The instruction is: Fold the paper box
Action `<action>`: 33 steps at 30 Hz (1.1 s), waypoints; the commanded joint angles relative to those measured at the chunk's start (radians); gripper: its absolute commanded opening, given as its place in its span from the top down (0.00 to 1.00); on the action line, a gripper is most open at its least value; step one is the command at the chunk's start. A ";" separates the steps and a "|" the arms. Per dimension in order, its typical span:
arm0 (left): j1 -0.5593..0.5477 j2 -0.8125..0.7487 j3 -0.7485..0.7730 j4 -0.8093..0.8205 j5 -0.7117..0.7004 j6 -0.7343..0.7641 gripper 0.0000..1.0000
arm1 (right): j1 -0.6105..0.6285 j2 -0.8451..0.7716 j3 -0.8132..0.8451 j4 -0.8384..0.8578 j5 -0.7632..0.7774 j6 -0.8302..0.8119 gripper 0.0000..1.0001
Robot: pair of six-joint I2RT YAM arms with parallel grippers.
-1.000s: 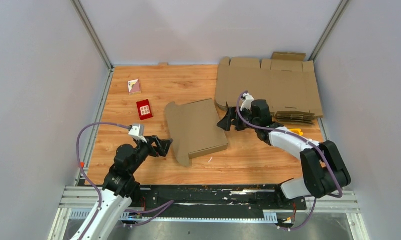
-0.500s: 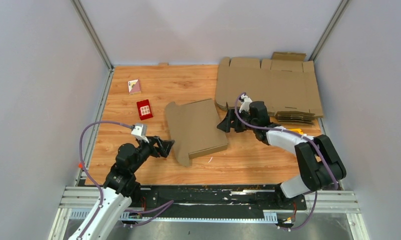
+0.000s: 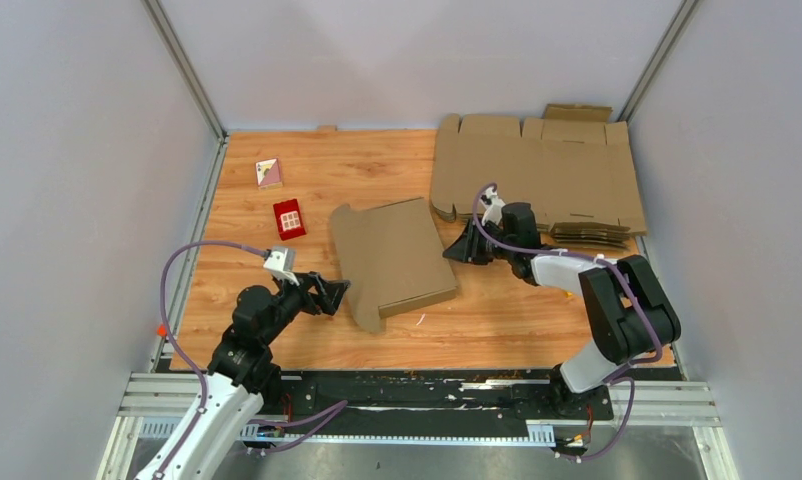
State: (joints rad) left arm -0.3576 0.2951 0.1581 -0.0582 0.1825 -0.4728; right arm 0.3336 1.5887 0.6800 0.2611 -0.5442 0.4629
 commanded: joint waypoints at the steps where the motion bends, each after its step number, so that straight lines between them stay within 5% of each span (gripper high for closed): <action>1: 0.006 0.014 -0.001 0.053 0.009 0.008 0.03 | -0.018 0.019 0.015 0.048 -0.033 0.033 0.72; 20: 0.006 0.310 0.070 0.051 -0.100 -0.213 0.10 | -0.172 0.166 -0.016 0.089 -0.157 0.126 0.88; 25: 0.001 0.471 0.052 0.226 -0.031 -0.235 0.19 | -0.171 0.155 -0.014 0.092 -0.162 0.119 0.88; 33: -0.290 0.958 0.343 0.401 -0.126 -0.201 0.27 | -0.103 0.111 0.044 -0.041 -0.078 0.024 0.84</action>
State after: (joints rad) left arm -0.5480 1.1240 0.3355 0.1833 0.0883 -0.6888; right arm 0.1814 1.7374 0.6731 0.3096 -0.6853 0.5701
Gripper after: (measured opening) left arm 0.746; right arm 0.153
